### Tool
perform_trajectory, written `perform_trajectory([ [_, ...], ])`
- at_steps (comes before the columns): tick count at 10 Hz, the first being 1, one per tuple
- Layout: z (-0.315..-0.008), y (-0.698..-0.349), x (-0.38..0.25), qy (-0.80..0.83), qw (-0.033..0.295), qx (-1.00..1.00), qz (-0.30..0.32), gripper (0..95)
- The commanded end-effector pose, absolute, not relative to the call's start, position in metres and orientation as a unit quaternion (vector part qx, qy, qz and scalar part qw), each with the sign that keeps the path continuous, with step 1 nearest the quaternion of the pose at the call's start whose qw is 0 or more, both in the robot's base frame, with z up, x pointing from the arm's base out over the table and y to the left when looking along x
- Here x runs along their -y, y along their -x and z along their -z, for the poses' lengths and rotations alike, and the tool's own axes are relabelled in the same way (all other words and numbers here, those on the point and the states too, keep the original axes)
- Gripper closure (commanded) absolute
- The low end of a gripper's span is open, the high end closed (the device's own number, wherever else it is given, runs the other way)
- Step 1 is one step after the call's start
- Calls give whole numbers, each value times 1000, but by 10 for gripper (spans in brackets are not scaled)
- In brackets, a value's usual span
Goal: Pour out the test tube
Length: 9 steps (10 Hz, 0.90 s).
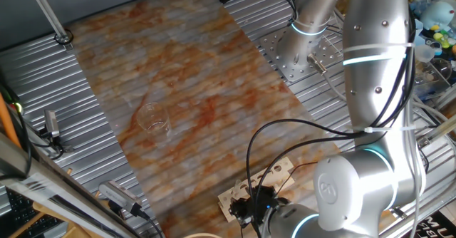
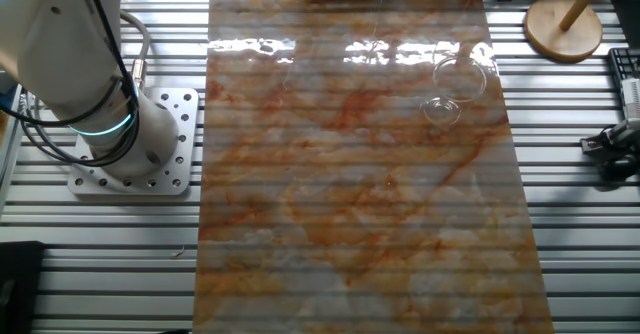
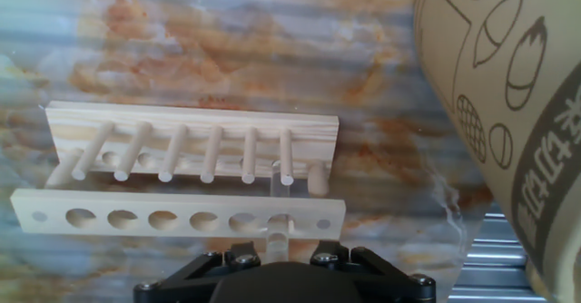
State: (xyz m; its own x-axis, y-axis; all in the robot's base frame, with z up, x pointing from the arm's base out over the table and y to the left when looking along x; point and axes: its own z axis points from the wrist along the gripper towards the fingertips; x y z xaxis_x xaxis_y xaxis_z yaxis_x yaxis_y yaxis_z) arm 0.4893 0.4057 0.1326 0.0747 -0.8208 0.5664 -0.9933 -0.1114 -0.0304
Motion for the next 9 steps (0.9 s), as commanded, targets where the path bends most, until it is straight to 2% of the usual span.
perform_trajectory([
  [1, -133, -489, -404, -709, 187, 639, -232, 570],
  [9, -130, -489, -398, -705, 192, 640, -237, 570],
])
